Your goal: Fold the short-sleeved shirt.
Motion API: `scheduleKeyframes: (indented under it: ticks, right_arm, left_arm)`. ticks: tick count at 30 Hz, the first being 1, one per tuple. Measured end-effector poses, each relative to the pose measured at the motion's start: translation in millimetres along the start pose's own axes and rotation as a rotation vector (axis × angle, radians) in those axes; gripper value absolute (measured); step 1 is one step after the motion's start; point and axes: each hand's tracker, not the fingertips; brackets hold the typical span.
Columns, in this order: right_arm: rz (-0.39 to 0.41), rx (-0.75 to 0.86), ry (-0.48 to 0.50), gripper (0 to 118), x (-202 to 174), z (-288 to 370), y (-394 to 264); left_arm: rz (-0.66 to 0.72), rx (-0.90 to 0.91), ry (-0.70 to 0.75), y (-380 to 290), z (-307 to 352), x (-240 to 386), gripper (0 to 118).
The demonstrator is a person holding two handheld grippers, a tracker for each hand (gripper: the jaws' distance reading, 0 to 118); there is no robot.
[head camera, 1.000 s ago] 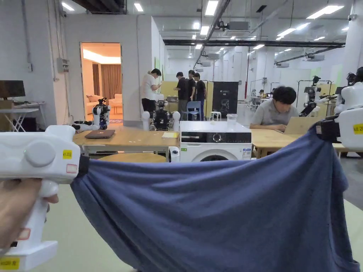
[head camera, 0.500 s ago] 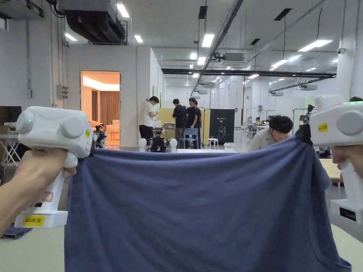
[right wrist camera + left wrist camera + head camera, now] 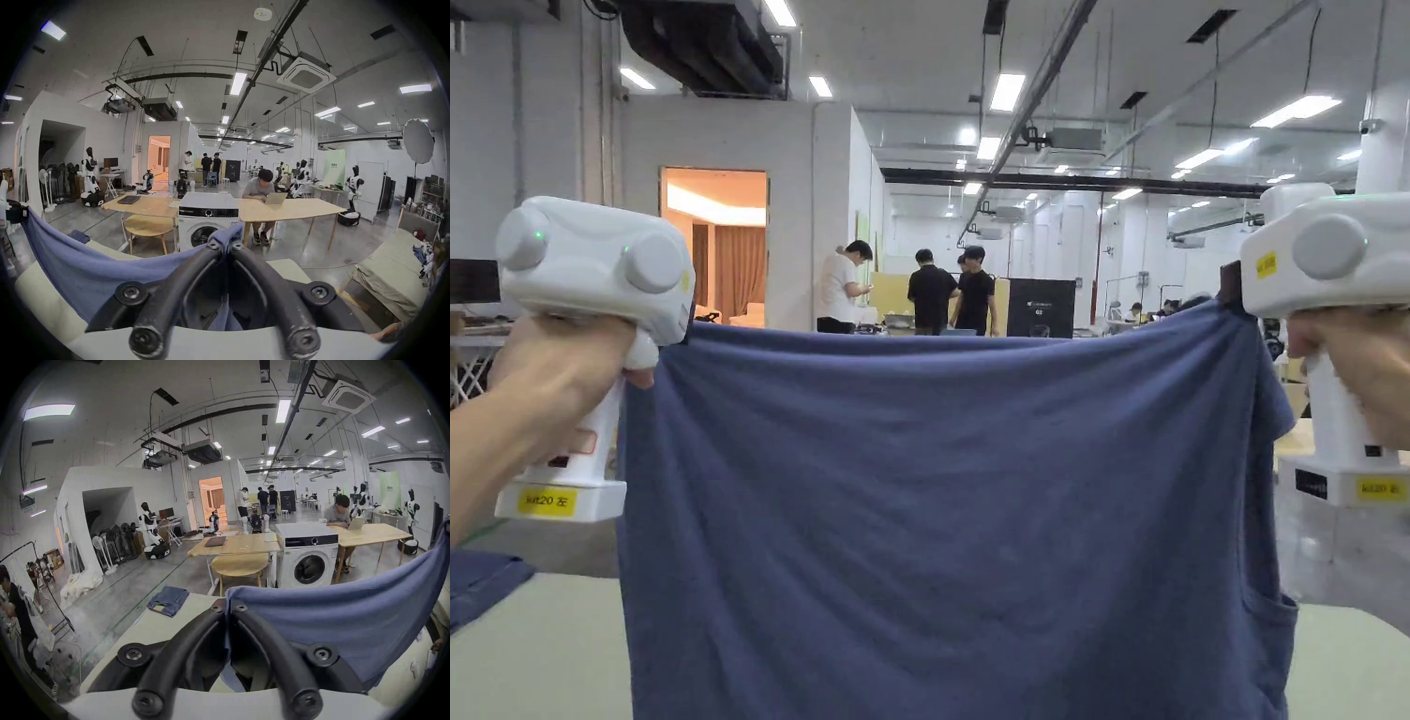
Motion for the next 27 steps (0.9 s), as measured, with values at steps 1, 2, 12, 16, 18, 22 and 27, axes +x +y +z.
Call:
scheduleKeyframes:
  ticks: [1,2,12,16,18,22,27]
  right_arm:
    - [-0.002,-0.002,-0.001,0,-2,-7,-1]
    - [-0.007,-0.003,0.007,0,-5,-14,-4]
    - [0.022,-0.170,-0.003,0,-18,-72,-124]
    - [0.044,-0.292,0.003,0,-13,-74,-199]
    - [0.029,-0.329,0.020,0,-10,-66,-233]
    - [0.011,-0.370,0.049,0,1,-28,-288]
    - [0.015,-0.387,0.092,0,16,53,-344]
  left_arm:
    - [-0.010,-0.011,0.007,-1,-10,1,0]
    - [-0.013,-0.005,0.017,-5,-17,3,0]
    - [-0.062,-0.134,-0.016,-113,-85,29,0]
    - [-0.092,-0.221,-0.048,-185,-96,39,0]
    - [-0.093,-0.241,-0.064,-218,-92,41,0]
    - [-0.084,-0.271,-0.105,-274,-63,35,0]
    - [-0.066,-0.312,-0.149,-331,-6,15,0]
